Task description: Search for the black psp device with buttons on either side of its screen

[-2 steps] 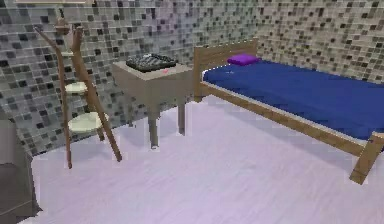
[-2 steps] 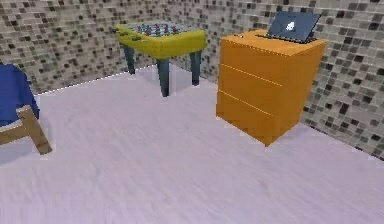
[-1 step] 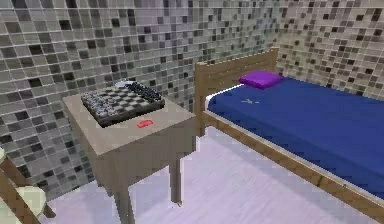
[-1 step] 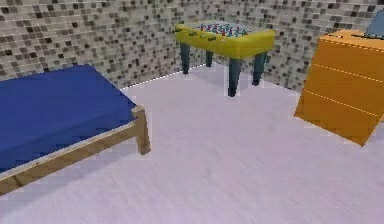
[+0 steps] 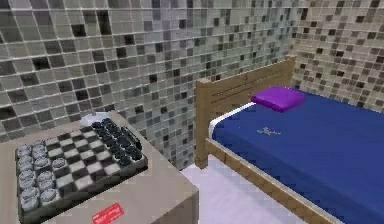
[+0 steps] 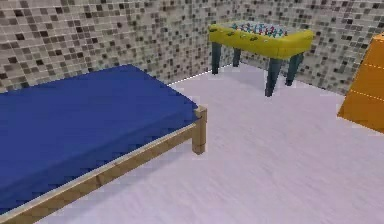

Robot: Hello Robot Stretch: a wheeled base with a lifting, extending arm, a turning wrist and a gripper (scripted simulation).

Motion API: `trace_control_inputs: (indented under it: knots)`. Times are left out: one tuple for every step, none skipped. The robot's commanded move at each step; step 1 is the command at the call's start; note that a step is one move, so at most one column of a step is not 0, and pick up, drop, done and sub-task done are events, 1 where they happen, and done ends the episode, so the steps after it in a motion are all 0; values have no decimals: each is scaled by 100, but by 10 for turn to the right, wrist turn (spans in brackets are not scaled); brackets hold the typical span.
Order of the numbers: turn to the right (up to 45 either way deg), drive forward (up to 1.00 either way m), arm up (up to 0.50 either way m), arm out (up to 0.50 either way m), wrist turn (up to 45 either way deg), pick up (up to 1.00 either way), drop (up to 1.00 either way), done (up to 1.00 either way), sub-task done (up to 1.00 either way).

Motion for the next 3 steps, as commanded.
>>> trace_control_inputs:
  knots:
    - [-180, 0, 0, 0, 0, 0, 0, 0, 0]
    - [0, 85, 0, 0, 0, 0, 0, 0, 0]
    - [0, 0, 0, 0, 0, 0, 0, 100, 0]
